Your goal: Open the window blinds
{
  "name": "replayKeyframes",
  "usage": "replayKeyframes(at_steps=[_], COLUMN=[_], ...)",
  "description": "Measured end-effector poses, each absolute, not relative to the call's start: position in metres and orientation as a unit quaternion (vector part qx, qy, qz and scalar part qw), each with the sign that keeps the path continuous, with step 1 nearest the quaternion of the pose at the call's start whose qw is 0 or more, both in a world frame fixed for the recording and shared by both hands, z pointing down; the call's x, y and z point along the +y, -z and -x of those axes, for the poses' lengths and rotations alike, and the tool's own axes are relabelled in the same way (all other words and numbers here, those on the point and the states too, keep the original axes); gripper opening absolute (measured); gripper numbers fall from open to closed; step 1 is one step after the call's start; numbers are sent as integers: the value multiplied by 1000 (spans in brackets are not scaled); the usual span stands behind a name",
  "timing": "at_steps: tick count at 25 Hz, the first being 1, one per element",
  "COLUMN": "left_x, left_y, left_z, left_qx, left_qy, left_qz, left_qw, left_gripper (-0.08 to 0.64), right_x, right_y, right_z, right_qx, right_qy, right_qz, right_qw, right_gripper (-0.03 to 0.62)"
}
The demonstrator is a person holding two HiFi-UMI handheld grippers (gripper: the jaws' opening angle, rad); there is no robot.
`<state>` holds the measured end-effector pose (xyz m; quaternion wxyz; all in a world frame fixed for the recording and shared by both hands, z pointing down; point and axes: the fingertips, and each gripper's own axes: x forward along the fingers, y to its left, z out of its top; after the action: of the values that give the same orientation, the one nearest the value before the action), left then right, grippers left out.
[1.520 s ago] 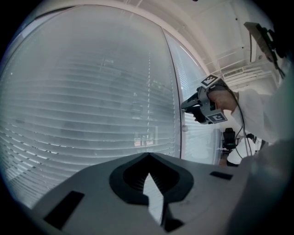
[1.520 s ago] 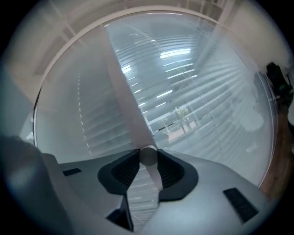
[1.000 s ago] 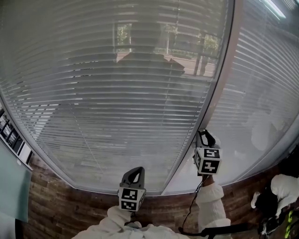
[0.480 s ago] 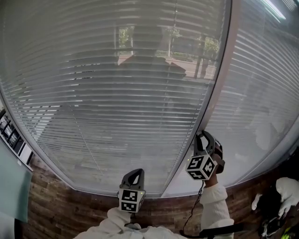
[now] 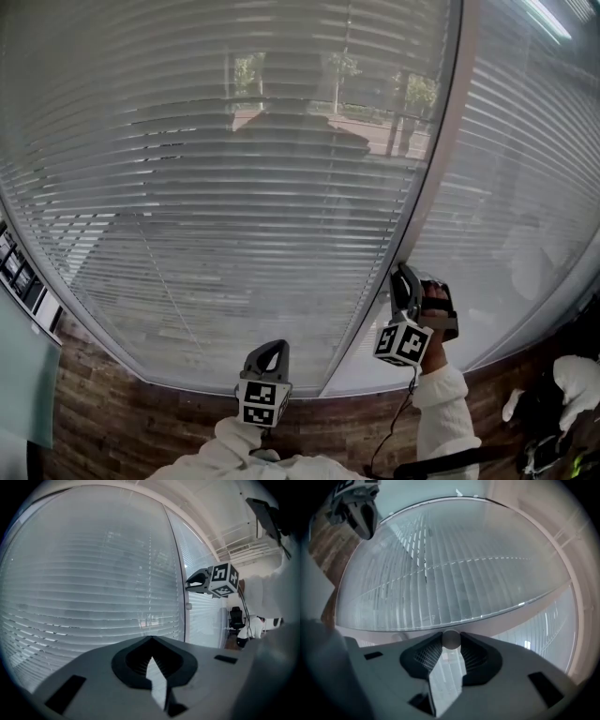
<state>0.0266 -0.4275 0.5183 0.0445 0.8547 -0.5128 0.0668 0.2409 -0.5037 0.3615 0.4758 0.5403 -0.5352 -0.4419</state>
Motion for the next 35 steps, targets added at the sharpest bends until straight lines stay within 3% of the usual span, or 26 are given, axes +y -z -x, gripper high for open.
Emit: replayKeyframes(at_steps=[5,7,9,12,15,17,19,25,35], left_x=[-430,-430,-430,-430,-431,-431,-431,-431,-440], left_y=[-521,-520,-520,-523,-524,-525,-529,-528,-534], left_z=[-30,-33,-36,-38,-42,-47,-51,-57,-37], left_qx=[-508,-506,-502,-497,-492,-487,-480,-472,-488], left_qy=[-70,-71,-71,-77,-80,-81,-83,-86,-83], left_qz=[-857,-859,-861,-863,-866,-869,-872,-877,-868], left_qw=[41,43,43,44,45,43,43,32,46], left_gripper=[0,0,0,0,0,0,0,0,0], right_x=[-503,-503,-502,-498,-491,-487,-489,-503,-508], right_y=[-365,-364,-363,-367,-361,-357,-362,-369,-364], right_z=[-240,-240,-244,-256,-268,-280,-292,-277,-276], right_qx=[-472,-491,-561,-707,-790,-736,-660,-589,-590], right_qy=[518,516,447,209,-134,-319,-410,-488,-479], right_qz=[-473,-479,-537,-622,-595,-529,-491,-439,-471], right_qw=[534,513,443,264,-66,-278,-394,-472,-448], right_gripper=[129,129,130,212,236,236,236,235,133])
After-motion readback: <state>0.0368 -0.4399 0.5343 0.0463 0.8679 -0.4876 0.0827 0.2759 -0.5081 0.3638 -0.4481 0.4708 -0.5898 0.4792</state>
